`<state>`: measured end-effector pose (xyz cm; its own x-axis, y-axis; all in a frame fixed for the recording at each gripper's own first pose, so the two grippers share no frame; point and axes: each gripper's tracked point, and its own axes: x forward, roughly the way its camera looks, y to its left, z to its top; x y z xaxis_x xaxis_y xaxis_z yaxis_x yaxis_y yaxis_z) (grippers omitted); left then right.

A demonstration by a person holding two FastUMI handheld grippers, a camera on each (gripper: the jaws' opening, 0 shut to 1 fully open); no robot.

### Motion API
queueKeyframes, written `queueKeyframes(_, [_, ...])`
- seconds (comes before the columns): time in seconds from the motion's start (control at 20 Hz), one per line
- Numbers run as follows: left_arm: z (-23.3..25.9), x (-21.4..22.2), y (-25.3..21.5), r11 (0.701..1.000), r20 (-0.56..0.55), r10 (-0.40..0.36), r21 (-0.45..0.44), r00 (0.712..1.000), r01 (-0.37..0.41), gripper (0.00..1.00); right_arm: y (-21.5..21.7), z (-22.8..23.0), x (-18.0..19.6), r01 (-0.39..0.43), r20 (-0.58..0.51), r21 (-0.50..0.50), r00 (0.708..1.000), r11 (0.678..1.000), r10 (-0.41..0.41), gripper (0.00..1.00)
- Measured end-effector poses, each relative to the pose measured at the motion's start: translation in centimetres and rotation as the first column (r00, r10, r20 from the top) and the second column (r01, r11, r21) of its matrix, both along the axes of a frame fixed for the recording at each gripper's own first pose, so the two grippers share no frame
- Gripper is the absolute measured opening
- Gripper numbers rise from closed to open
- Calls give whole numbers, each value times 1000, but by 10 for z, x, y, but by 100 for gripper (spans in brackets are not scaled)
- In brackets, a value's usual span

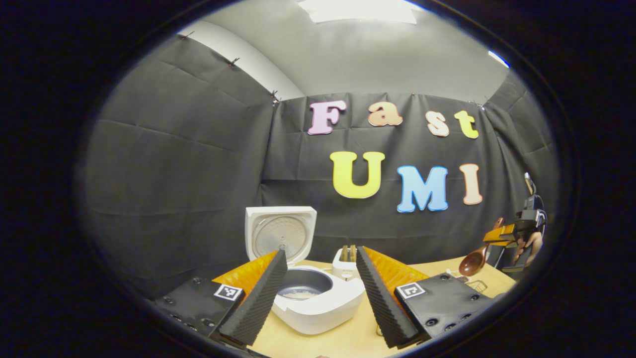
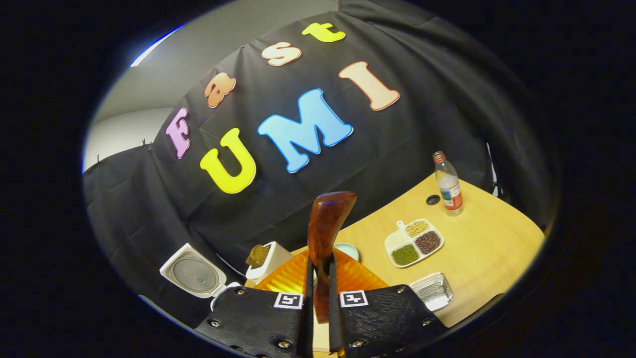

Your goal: Close the left gripper, press the button to open the rice cooker; take a wooden spoon from the chopstick holder with the right hand, scoop a spoonful of rice and pour it into the rice cooker, then put the wooden spoon back into the chopstick holder.

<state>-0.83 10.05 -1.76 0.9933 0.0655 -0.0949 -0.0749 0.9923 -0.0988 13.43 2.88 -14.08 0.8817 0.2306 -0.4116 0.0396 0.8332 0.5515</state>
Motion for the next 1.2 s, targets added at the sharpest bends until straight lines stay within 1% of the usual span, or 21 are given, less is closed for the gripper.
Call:
queueKeyframes(0.15, [7, -1, -20, 1000, 5, -25, -4, 1000, 25, 95, -35, -17, -6, 53, -3, -78, 999, 996, -53, 13])
queueKeyframes(0.2, [9, 0, -26, 1000, 7, -31, 4, 999, 31, 97, -43, -23, -9, 61, -11, -98, 998, 993, -62, 13])
queueKeyframes(0.35, [11, -6, -37, 999, 6, -41, 29, 999, 40, 97, -59, -40, -15, 61, -24, -133, 998, 989, -65, 13])
queueKeyframes(0.45, [15, -11, -39, 999, 10, -33, 35, 999, 33, 96, -69, -56, -18, 61, -40, -179, 997, 982, -69, 13])
queueKeyframes(0.65, [19, -19, -43, 998, 5, -24, 61, 1000, 23, 96, -78, -75, -14, 64, -60, -242, 995, 968, -81, 13])
queueKeyframes(0.85, [20, -22, -45, 997, -3, -12, 75, 1000, 12, 95, -79, -104, -12, 45, -106, -275, 991, 961, -77, 13])
queueKeyframes(0.9, [19, -24, -45, 997, -6, -10, 77, 1000, 10, 96, -77, -111, -13, 37, -123, -272, 990, 962, -72, 13])
queueKeyframes(1.15, [23, -28, -44, 996, -4, 5, 94, 1000, -5, 97, -72, -138, -20, 8, -181, -255, 982, 967, -56, 13])
queueKeyframes(1.2, [23, -28, -44, 995, -3, 7, 95, 1000, -7, 99, -71, -139, -22, -1, -187, -255, 981, 967, -49, 13])
